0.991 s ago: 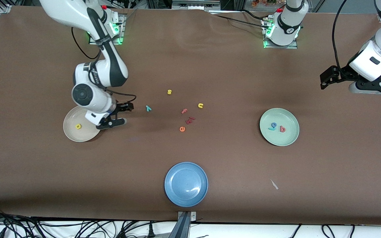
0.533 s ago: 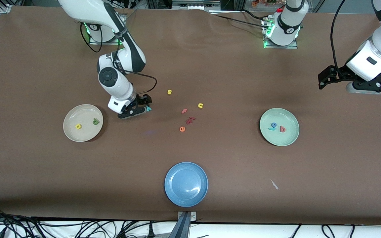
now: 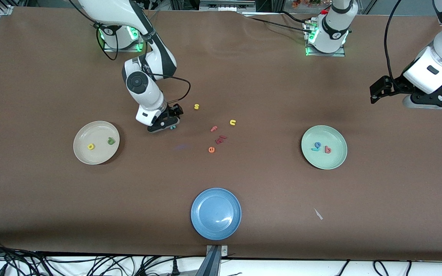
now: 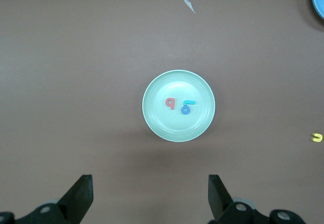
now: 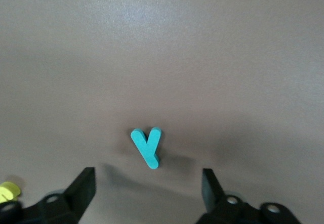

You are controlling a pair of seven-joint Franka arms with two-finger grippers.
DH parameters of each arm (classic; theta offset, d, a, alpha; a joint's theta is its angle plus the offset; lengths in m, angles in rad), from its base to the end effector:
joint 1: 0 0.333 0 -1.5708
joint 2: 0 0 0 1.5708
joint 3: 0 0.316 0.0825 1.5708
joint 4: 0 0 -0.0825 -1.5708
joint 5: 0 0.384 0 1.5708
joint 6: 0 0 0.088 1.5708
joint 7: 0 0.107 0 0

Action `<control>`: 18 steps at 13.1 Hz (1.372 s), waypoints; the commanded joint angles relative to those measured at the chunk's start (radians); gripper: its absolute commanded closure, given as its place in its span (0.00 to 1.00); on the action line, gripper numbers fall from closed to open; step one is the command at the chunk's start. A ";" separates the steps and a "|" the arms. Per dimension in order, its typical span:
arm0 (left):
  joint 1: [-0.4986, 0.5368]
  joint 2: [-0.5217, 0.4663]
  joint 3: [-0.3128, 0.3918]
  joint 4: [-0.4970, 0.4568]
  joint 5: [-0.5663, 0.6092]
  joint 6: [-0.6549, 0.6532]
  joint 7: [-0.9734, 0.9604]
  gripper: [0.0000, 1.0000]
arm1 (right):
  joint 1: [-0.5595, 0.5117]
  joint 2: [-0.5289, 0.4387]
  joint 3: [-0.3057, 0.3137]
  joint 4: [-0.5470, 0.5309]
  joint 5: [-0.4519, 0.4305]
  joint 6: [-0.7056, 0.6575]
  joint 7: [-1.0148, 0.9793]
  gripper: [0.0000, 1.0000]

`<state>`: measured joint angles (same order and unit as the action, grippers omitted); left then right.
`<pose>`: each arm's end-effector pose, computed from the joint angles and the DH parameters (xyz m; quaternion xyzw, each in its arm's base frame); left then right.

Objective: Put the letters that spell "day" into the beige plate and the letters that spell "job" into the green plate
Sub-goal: 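Grasp the cyan y with the right gripper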

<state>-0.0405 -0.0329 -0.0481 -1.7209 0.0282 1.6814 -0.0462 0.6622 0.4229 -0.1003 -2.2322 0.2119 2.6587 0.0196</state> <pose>0.5484 -0.0464 0.5810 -0.9996 0.0228 0.0023 0.0150 0.4656 0.2844 0.1808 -0.9831 -0.1808 0.0040 0.0290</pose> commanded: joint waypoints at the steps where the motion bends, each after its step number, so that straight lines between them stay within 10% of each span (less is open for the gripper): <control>1: -0.001 0.008 0.010 0.026 0.012 -0.032 0.026 0.00 | 0.011 0.011 -0.004 0.003 -0.028 0.023 -0.009 0.18; 10: -0.018 0.024 0.004 0.063 0.010 -0.039 0.020 0.00 | 0.008 0.068 -0.006 0.071 -0.060 0.029 -0.007 0.42; 18: -0.019 0.024 0.002 0.066 0.010 -0.048 0.022 0.00 | 0.008 0.073 -0.006 0.071 -0.057 0.030 0.006 0.87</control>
<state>-0.0549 -0.0270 -0.0475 -1.6938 0.0282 1.6621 -0.0453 0.6686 0.4719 -0.1067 -2.1704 0.1649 2.6773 0.0195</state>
